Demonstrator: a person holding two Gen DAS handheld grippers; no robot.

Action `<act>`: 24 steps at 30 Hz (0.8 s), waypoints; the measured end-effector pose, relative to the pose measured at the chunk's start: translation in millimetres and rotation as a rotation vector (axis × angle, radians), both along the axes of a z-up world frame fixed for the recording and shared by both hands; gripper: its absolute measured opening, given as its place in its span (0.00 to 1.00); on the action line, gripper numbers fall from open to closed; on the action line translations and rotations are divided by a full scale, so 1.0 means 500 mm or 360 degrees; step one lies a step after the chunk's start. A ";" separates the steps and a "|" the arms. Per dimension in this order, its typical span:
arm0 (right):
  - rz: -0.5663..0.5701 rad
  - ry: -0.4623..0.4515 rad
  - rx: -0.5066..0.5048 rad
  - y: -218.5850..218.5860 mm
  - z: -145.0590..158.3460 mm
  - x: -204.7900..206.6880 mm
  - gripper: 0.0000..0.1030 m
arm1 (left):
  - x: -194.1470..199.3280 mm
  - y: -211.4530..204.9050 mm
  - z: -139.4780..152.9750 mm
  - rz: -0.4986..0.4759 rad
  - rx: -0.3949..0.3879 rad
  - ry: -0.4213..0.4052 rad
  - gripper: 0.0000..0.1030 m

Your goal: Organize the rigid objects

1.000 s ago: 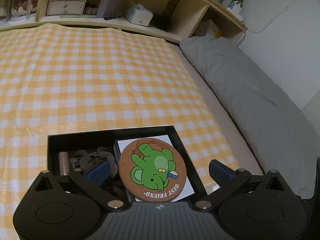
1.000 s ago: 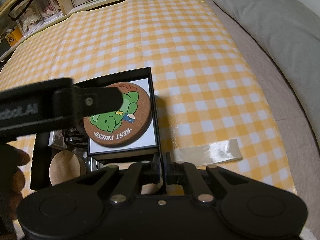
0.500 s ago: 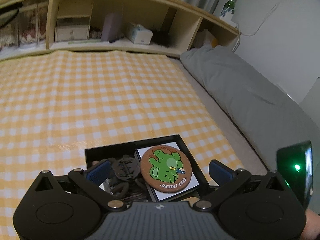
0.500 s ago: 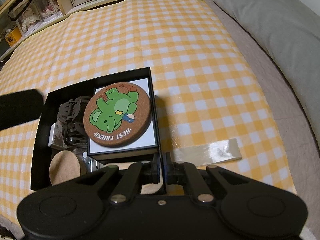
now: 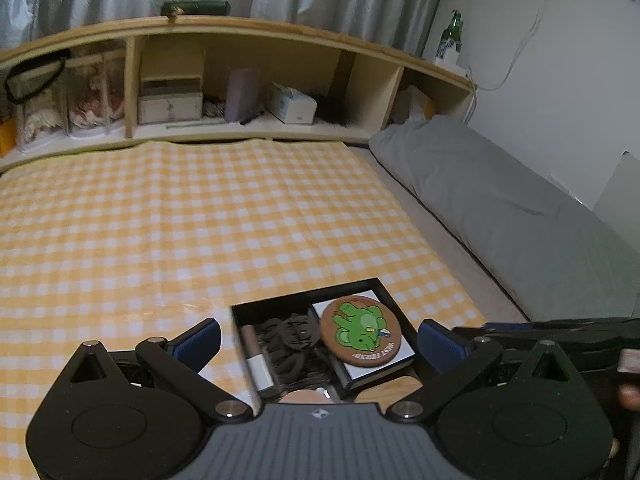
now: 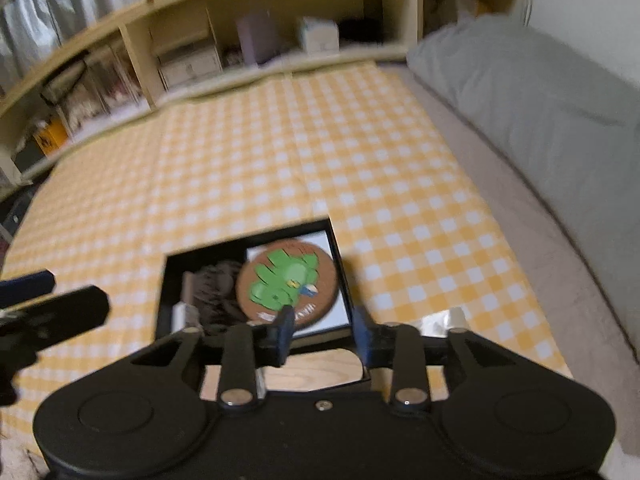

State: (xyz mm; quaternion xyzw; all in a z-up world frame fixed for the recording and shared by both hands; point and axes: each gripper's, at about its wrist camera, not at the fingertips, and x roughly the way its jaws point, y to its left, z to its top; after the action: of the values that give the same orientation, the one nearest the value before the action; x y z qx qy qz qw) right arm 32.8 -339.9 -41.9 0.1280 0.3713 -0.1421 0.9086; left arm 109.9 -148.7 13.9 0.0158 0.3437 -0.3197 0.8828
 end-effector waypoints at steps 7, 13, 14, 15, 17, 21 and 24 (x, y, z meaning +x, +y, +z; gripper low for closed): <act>-0.0009 -0.0149 -0.0037 0.058 0.061 -0.097 0.59 | -0.043 0.078 0.031 0.0004 -0.0022 -0.0066 1.00; -0.0143 -0.0258 -0.0068 0.089 0.079 -0.174 0.71 | -0.078 0.136 0.032 -0.0002 -0.0010 -0.0107 1.00; -0.0154 -0.0269 -0.0086 0.095 0.078 -0.185 0.76 | -0.082 0.144 0.031 0.0000 -0.0004 -0.0112 1.00; -0.0165 -0.0280 -0.0113 0.103 0.077 -0.195 0.78 | -0.088 0.152 0.028 0.0001 0.0001 -0.0115 1.00; -0.0178 -0.0300 -0.0177 0.120 0.073 -0.215 0.87 | -0.097 0.166 0.019 0.0008 0.0009 -0.0118 1.00; -0.0203 -0.0333 -0.0245 0.144 0.062 -0.243 0.97 | -0.114 0.183 0.004 0.0032 0.0029 -0.0157 1.00; -0.0238 -0.0356 -0.0311 0.159 0.051 -0.259 0.99 | -0.122 0.194 -0.006 0.0076 0.0026 -0.0199 1.00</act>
State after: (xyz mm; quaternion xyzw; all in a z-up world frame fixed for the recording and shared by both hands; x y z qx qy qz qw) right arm -96.8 -260.3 -16.3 0.0812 0.2417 -0.2296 0.9393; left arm 49.0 -51.9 10.7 0.0347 0.2908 -0.2942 0.9098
